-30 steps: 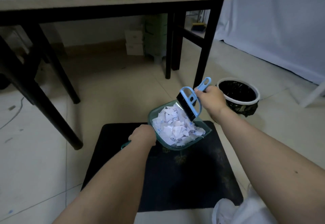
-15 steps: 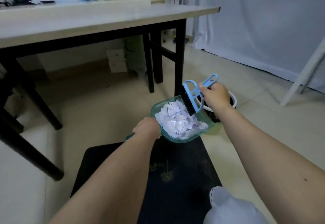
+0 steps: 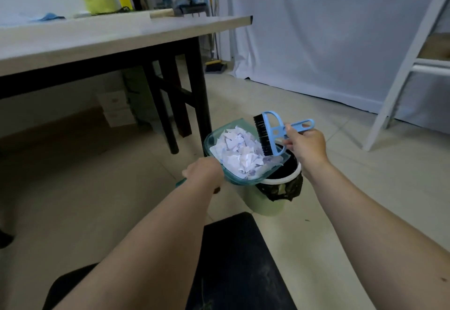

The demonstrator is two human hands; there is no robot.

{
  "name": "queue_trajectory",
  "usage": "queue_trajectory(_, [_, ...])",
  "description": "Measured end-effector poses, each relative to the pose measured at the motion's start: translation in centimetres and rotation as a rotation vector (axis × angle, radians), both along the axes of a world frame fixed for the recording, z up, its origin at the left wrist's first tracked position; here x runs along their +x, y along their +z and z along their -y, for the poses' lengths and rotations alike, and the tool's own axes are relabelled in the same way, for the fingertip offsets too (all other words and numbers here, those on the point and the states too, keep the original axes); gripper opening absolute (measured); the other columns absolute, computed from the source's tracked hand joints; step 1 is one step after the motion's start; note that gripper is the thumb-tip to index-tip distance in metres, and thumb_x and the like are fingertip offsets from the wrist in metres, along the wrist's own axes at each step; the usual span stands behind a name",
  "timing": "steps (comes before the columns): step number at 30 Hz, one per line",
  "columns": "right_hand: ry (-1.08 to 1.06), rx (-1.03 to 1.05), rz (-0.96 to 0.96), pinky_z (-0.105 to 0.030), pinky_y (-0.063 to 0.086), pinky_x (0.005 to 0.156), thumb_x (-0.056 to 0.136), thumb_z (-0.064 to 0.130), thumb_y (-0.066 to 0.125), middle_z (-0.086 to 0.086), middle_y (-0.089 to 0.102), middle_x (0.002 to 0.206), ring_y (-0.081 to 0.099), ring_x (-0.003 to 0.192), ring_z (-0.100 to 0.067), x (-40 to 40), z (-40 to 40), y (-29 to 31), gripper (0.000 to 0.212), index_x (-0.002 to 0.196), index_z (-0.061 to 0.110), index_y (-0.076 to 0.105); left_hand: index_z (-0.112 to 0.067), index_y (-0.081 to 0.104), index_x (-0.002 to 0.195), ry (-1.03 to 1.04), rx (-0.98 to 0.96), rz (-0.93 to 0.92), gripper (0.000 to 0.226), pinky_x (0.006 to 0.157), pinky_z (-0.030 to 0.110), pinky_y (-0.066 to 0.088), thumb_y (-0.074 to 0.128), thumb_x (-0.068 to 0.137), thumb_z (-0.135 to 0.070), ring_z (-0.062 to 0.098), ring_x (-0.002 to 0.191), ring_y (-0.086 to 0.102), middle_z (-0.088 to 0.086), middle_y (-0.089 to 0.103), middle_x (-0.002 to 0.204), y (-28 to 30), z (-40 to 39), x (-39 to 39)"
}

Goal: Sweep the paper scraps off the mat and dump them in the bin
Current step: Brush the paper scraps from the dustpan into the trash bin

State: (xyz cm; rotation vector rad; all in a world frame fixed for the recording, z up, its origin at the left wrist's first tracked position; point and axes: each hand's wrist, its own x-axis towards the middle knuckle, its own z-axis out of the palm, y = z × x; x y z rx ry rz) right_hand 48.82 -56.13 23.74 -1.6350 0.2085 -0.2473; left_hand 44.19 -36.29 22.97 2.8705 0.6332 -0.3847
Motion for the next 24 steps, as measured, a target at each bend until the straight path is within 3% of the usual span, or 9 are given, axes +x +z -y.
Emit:
queue_trajectory(6, [-0.005, 0.106, 0.027, -0.031, 0.057, 0.077, 0.091, 0.025, 0.06, -0.001, 0.067, 0.074, 0.064, 0.067, -0.012, 4.6, 0.0, -2.5, 0.015, 0.086, 0.014, 0.069, -0.013, 0.053, 0.118, -0.021, 0.079, -0.024, 0.027, 0.086, 0.032, 0.038, 0.046, 0.092, -0.012, 0.025, 0.111, 0.054, 0.004, 0.053, 0.107, -2.4, 0.1, 4.5])
queue_trajectory(9, [0.012, 0.11, 0.029, -0.02, 0.056, 0.067, 0.092, 0.024, 0.059, 0.001, 0.066, 0.075, 0.063, 0.066, -0.008, 6.2, -0.3, -3.9, 0.017, 0.096, 0.01, 0.07, -0.012, 0.053, 0.124, 0.025, 0.099, -0.025, 0.033, 0.094, 0.034, 0.038, 0.048, 0.091, -0.008, 0.026, 0.114, 0.052, 0.005, 0.055, 0.12, -3.7, 0.1, 6.0])
queue_trajectory(13, [0.074, 0.106, 0.0, -0.008, 0.049, 0.052, 0.093, 0.021, 0.057, 0.001, 0.064, 0.074, 0.06, 0.065, -0.008, 7.8, -1.2, -6.6, 0.017, 0.1, 0.01, 0.068, -0.012, 0.055, 0.123, 0.045, 0.106, -0.014, 0.033, 0.096, 0.034, 0.039, 0.05, 0.091, -0.01, 0.025, 0.112, 0.054, 0.006, 0.057, 0.119, -5.3, 0.4, 8.0])
queue_trajectory(16, [0.093, 0.076, -0.026, -0.019, 0.054, 0.064, 0.093, 0.024, 0.057, 0.002, 0.067, 0.074, 0.062, 0.068, -0.01, 9.1, -1.6, -8.6, 0.018, 0.1, 0.013, 0.071, -0.012, 0.056, 0.122, 0.034, 0.108, -0.01, 0.031, 0.097, 0.036, 0.039, 0.051, 0.091, -0.013, 0.027, 0.113, 0.054, 0.008, 0.057, 0.121, -5.8, 0.8, 9.6])
queue_trajectory(19, [0.102, 0.055, -0.032, -0.035, 0.056, 0.08, 0.092, 0.026, 0.058, 0.003, 0.069, 0.075, 0.064, 0.071, -0.012, 10.3, -1.6, -9.9, 0.014, 0.084, 0.027, 0.069, -0.012, 0.056, 0.122, 0.027, 0.116, -0.011, 0.031, 0.096, 0.036, 0.039, 0.054, 0.091, -0.014, 0.027, 0.113, 0.054, 0.008, 0.056, 0.12, -5.8, 0.9, 10.7])
queue_trajectory(24, [0.116, 0.019, -0.051, -0.041, 0.055, 0.089, 0.093, 0.024, 0.056, 0.005, 0.068, 0.076, 0.064, 0.073, -0.013, 11.3, -1.1, -11.8, 0.015, 0.087, 0.028, 0.069, -0.01, 0.057, 0.118, 0.017, 0.111, -0.006, 0.028, 0.096, 0.037, 0.046, 0.051, 0.091, -0.012, 0.027, 0.106, 0.057, 0.009, 0.058, 0.109, -6.5, 0.6, 11.8])
